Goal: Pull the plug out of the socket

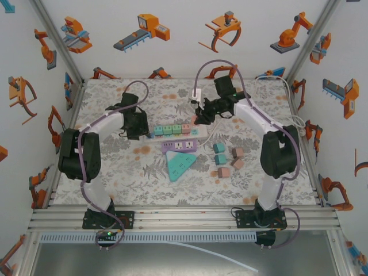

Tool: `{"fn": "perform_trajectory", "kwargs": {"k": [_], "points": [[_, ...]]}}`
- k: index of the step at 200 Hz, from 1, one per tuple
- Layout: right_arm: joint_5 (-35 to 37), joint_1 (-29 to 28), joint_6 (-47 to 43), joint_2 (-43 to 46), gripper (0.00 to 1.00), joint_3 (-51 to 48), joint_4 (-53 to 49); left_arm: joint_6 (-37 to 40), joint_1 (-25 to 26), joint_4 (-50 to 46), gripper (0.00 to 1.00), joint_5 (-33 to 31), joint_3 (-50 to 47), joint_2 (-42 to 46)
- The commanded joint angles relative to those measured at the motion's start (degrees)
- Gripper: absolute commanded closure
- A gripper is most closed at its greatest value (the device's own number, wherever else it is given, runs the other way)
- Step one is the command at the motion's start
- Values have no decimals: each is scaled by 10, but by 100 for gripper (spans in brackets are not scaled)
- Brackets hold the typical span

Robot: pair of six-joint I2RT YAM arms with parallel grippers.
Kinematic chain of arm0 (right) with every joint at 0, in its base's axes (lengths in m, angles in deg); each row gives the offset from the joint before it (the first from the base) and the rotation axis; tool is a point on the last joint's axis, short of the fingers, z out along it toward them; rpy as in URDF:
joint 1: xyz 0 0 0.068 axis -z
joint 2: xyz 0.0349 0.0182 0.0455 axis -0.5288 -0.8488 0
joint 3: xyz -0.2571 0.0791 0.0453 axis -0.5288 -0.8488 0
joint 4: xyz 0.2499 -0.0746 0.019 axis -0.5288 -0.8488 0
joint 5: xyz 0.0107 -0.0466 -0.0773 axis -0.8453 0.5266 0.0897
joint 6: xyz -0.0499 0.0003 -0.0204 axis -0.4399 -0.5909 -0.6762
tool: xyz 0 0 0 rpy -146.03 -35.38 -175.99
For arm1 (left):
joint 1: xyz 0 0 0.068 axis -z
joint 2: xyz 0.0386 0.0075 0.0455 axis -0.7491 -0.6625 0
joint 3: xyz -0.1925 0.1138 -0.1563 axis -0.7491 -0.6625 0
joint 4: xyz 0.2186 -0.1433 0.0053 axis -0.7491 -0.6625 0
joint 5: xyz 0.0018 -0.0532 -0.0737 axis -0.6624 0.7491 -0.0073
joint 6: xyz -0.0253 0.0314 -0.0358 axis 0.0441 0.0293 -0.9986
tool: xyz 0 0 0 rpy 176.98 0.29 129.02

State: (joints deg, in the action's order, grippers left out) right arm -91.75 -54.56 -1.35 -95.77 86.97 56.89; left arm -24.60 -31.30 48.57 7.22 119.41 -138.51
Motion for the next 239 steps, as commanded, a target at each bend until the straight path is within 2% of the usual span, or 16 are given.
{"fn": "perform_trajectory", "kwargs": {"k": [1, 25, 55, 81, 97, 112, 130, 146, 169, 199, 239], "points": [[28, 7, 139, 61, 100, -46, 88, 11, 2, -22, 45, 16, -4, 68], [124, 17, 336, 140, 100, -107, 160, 14, 2, -11, 42, 49, -25, 144], [215, 57, 563, 238, 100, -177, 168, 25, 6, 38, 37, 149, -77, 253], [187, 144, 757, 312, 100, -268, 178, 38, 30, 86, 33, 223, -121, 340], [169, 199, 831, 351, 100, -337, 196, 50, 60, 102, 31, 252, -138, 382], [152, 237, 862, 388, 100, -414, 250, 63, 92, 114, 30, 277, -152, 416], [170, 271, 921, 422, 100, -495, 310, 77, 133, 124, 27, 295, -167, 449], [177, 291, 950, 423, 100, -543, 348, 102, 173, 124, 25, 289, -179, 467], [161, 295, 951, 376, 100, -567, 394, 126, 212, 124, 22, 264, -199, 478], [124, 296, 949, 268, 98, -566, 485, 132, 225, 124, 18, 255, -203, 471], [116, 295, 908, 194, 96, -536, 488, 136, 227, 111, 14, 221, -205, 467]]}}
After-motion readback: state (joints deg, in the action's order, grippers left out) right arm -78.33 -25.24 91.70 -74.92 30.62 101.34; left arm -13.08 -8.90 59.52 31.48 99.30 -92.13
